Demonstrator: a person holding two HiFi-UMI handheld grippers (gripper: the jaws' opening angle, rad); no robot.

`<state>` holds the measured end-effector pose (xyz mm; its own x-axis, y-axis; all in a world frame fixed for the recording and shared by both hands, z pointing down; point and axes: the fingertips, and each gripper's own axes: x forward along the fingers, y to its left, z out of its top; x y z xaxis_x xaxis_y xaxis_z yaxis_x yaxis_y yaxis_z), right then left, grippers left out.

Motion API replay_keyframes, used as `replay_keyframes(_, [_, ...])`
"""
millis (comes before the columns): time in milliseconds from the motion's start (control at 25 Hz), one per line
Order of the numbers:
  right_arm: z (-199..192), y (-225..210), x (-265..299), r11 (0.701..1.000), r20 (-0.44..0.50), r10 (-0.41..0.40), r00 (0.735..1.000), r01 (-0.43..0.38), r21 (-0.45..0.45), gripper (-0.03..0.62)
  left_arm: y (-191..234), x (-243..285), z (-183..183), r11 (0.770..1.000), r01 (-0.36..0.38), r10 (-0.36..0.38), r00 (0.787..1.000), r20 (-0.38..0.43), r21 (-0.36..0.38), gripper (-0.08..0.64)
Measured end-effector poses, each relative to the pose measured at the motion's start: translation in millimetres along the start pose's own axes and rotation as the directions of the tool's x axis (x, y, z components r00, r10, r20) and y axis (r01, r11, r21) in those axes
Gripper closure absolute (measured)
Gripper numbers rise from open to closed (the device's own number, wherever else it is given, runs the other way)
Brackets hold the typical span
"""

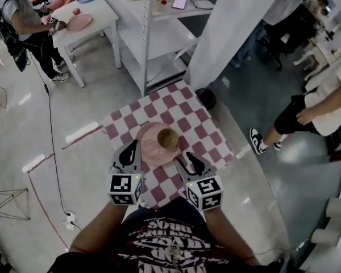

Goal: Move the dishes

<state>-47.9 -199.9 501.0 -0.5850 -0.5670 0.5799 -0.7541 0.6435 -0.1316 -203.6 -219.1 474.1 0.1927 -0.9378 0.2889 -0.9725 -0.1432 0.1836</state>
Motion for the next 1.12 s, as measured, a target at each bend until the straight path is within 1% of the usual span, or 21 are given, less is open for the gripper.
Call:
replay_keyframes(120, [-16, -23, 28, 0.998, -0.045, 0.035, 0.998, -0.033, 0.052, 0.414, 9, 10, -19, 0.998, -0.061, 0.06, 0.997, -0.054, -0.006, 0.534])
replay_keyframes(280, [-38, -53, 73, 0.992, -0.119, 0.068, 0.991, -0.055, 0.11, 0.414, 25, 24, -50, 0.992, -0.127, 0.123, 0.984, -0.133, -0.024, 0.534])
replay_keyframes(360, [-54, -64, 96, 0.991, -0.173, 0.084, 0.981, -0.063, 0.12, 0.414, 32, 28, -73, 0.985, -0.164, 0.153, 0.97, -0.189, -0.046, 0.534])
replay_keyframes(480, [-95, -79, 129, 0.989, -0.284, 0.1, 0.954, -0.064, 0.132, 0.414, 36, 27, -106, 0.973, -0.221, 0.195, 0.943, -0.269, -0.07, 0.535])
replay_keyframes(560, [-120, -93, 150, 0.989, -0.337, 0.087, 0.937, -0.04, 0.145, 0.417, 36, 30, -124, 0.965, -0.247, 0.21, 0.927, -0.309, -0.085, 0.534])
replay_keyframes(600, [-129, -101, 159, 0.988, -0.353, 0.073, 0.933, -0.02, 0.151, 0.441, 36, 31, -132, 0.962, -0.257, 0.215, 0.92, -0.327, -0.092, 0.534])
replay_keyframes(640, [-138, -109, 168, 0.988, -0.368, 0.057, 0.928, 0.001, 0.155, 0.479, 36, 32, -140, 0.958, -0.267, 0.219, 0.914, -0.341, -0.1, 0.534])
replay_keyframes(680, [-147, -115, 177, 0.987, -0.386, 0.043, 0.922, 0.02, 0.158, 0.494, 36, 32, -147, 0.955, -0.277, 0.225, 0.908, -0.353, -0.105, 0.534])
replay_keyframes(880, [-188, -135, 212, 0.973, -0.464, 0.02, 0.886, 0.088, 0.211, 0.492, 40, 26, -170, 0.942, -0.313, 0.246, 0.887, -0.39, -0.118, 0.535])
replay_keyframes(1120, [-219, -142, 235, 0.944, -0.533, 0.05, 0.845, 0.135, 0.301, 0.492, 45, 19, -185, 0.935, -0.332, 0.254, 0.872, -0.419, -0.124, 0.534])
